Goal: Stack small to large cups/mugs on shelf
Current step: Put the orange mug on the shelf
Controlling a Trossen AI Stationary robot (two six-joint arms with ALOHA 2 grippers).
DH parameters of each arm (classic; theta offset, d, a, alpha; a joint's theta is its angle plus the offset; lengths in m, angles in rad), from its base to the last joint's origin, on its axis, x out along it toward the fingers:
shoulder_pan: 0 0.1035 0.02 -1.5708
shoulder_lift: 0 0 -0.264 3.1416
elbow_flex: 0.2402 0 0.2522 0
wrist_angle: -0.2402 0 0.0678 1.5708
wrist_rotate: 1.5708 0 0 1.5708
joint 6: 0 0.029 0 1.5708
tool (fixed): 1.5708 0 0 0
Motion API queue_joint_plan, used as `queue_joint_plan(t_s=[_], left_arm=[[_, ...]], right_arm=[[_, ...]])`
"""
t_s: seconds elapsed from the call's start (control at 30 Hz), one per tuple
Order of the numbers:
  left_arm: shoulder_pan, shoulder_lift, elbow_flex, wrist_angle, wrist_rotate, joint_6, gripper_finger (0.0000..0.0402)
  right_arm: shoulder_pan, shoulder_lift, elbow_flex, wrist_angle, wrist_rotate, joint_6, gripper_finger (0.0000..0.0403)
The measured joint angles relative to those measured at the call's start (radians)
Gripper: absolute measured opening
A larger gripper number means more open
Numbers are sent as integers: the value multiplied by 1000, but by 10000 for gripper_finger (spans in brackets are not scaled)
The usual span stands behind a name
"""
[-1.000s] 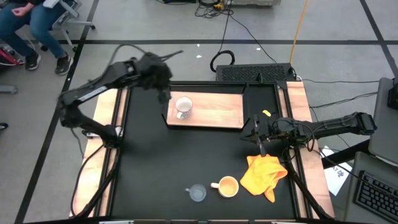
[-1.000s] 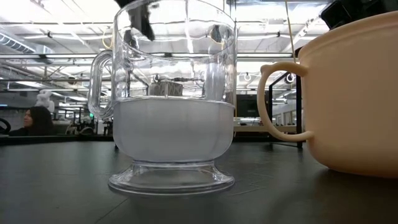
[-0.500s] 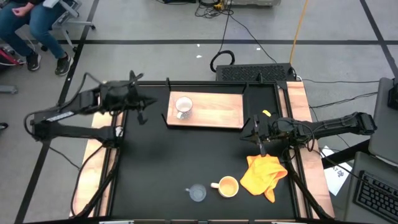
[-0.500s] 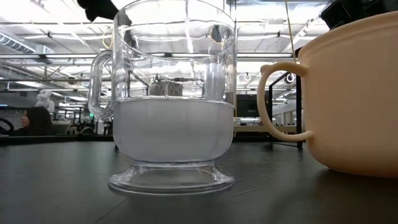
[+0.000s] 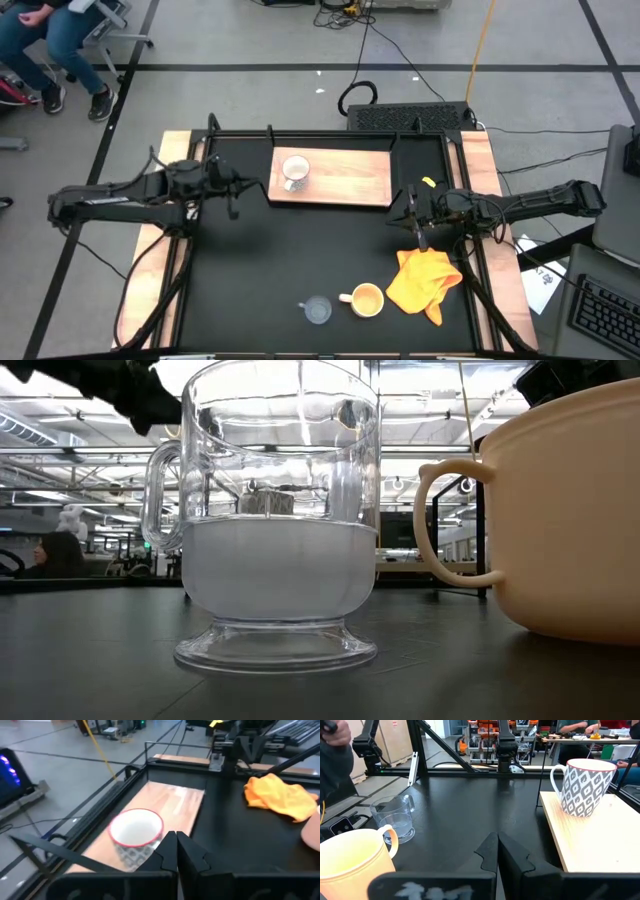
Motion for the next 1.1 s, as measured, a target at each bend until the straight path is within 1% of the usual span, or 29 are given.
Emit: queue_joint_plan(t_s=[0.23,0.37,0.57,0.67,0.83,1.1], left_arm=[[-68,-5,-168,193,9,-12,0],[-96,-5,-237,320,13,1,0],[-118,-15,-322,449,29,33,0],[-118,-27,-347,484,50,34,0],[-118,-26,-376,529,52,52,0],[-118,-26,-381,531,54,59,0]], right_arm=[[0,0,0,0,0,0,0],[0,0,0,0,0,-5,0],[0,0,0,0,0,-7,0],[0,0,0,0,0,-7,0],[0,0,0,0,0,-8,0],[0,0,0,0,0,-8,0]])
